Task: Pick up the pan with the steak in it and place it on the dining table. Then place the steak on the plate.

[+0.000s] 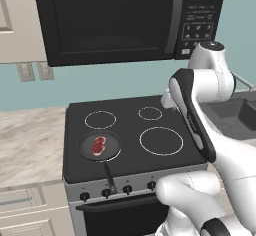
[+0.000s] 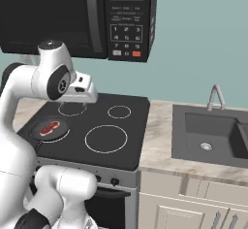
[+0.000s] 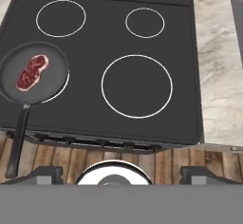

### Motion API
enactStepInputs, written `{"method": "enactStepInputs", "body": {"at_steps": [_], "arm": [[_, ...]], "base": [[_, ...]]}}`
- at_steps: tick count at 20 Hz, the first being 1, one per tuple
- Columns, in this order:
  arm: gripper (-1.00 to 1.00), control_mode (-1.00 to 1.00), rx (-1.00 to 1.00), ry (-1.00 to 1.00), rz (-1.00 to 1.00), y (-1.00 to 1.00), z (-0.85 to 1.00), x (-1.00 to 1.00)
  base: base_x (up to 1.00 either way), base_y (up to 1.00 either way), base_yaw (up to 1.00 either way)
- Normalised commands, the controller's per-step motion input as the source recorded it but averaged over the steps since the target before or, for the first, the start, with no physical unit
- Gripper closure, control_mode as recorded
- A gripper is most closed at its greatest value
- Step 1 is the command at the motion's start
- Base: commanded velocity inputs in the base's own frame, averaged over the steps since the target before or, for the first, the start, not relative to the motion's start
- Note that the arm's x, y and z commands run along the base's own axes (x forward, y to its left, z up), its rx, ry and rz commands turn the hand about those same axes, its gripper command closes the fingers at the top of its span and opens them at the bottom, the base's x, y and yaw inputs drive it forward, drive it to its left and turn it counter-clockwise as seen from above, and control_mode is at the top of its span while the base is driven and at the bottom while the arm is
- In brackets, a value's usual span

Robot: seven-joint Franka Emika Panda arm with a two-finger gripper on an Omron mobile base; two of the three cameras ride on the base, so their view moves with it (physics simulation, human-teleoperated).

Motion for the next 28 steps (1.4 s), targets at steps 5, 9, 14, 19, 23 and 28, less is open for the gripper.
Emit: {"method": "enactStepInputs", "body": {"at_steps": [5, 9, 14, 19, 23, 28], "arm": [[-1.00, -1.00, 0.01, -0.07, 0.00, 0.13, -0.13, -0.64], [-1.00, -1.00, 0.02, -0.05, 0.00, 0.17, -0.07, -0.53], [-1.00, -1.00, 0.01, -0.01, 0.00, 0.26, -0.02, -0.35], [-1.00, -1.00, 0.03, 0.00, 0.00, 0.37, -0.04, -0.18], [-1.00, -1.00, 0.06, 0.00, 0.01, 0.43, -0.06, -0.10], [-1.00, -1.00, 0.06, 0.01, 0.03, 0.52, -0.09, -0.01]], "base": [[0.00, 0.00, 0.00], [0.00, 0.00, 0.00], [0.00, 0.00, 0.00], [0.00, 0.00, 0.00], [0.00, 0.00, 0.00], [0.00, 0.00, 0.00]]}}
